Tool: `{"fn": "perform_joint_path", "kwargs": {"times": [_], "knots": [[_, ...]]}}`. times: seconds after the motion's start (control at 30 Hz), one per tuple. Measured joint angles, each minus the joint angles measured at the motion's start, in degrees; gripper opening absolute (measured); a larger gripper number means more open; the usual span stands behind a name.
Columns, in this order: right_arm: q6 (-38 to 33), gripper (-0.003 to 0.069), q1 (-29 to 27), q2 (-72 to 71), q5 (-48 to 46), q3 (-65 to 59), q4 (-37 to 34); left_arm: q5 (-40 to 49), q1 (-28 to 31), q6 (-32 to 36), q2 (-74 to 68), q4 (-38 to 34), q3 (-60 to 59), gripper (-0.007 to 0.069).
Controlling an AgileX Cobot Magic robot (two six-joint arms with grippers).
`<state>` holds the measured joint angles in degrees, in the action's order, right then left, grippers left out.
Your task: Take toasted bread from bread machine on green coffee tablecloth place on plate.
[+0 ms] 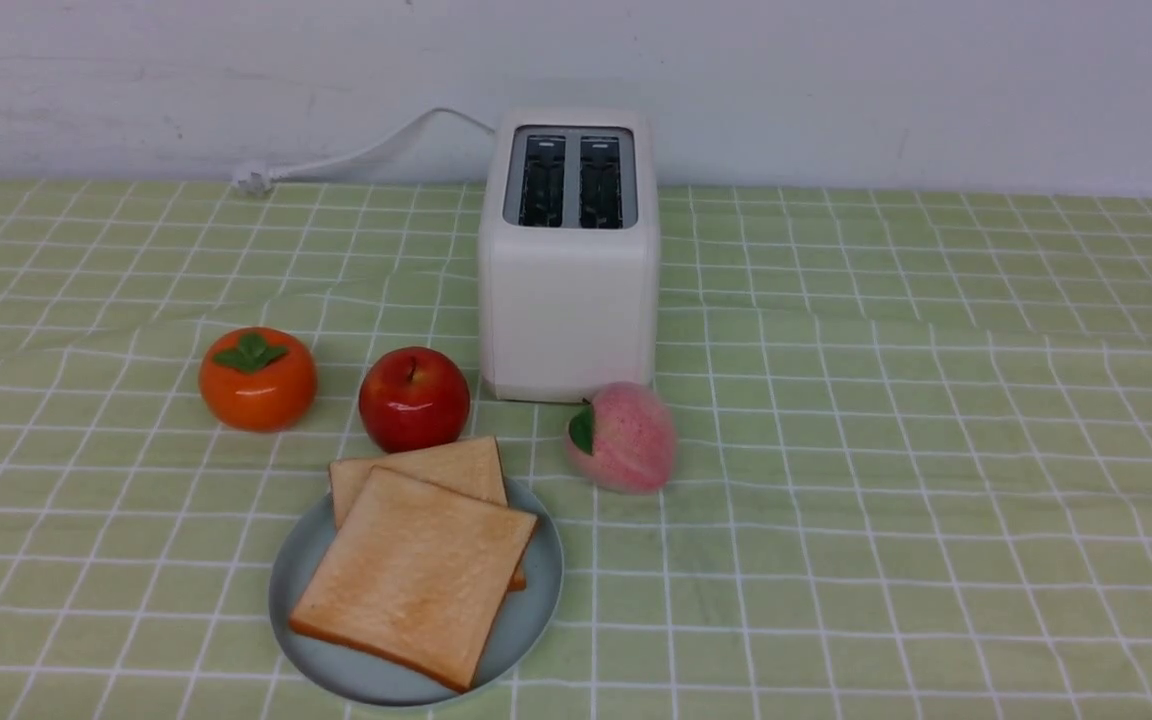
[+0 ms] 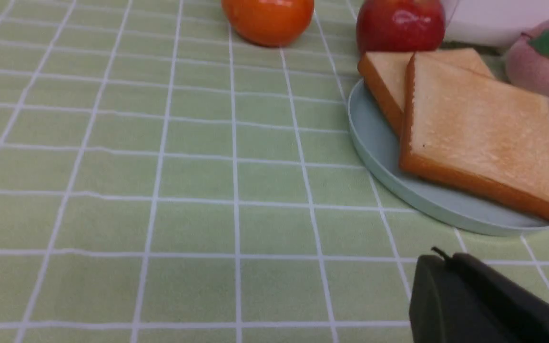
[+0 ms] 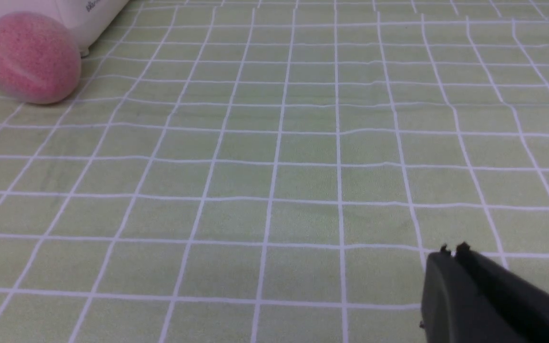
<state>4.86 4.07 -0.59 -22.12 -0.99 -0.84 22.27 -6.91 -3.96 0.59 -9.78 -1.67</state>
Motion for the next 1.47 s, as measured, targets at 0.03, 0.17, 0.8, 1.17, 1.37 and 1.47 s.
{"fn": "perform_joint_path", "kwargs": {"times": [0.03,0.17,0.8,1.17,1.37,1.47], "knots": [[0.0,0.0001,0.0,0.0,0.0,0.0,0.0,-0.12,0.0,-0.73,0.0,-0.05,0.0,-0.0013],[0.0,0.0004,0.0,0.0,-0.01,0.0,0.0,-0.25,0.0,-1.39,0.0,-0.29,0.0,-0.0013],[0.0,0.0016,0.0,0.0,-0.01,0.0,0.0,-0.33,0.0,-1.57,0.0,-0.49,0.0,-0.0013],[0.0,0.0029,0.0,0.0,-0.01,0.0,0.0,-0.33,0.0,-1.63,0.0,-0.51,0.0,-0.0013],[0.0,0.0043,0.0,0.0,-0.01,0.0,0.0,-0.33,0.0,-1.63,0.0,-0.51,0.0,-0.0013],[0.0,0.005,0.0,0.0,-0.01,0.0,0.0,-0.33,0.0,-1.63,0.0,-0.51,0.0,-0.0013]]}}
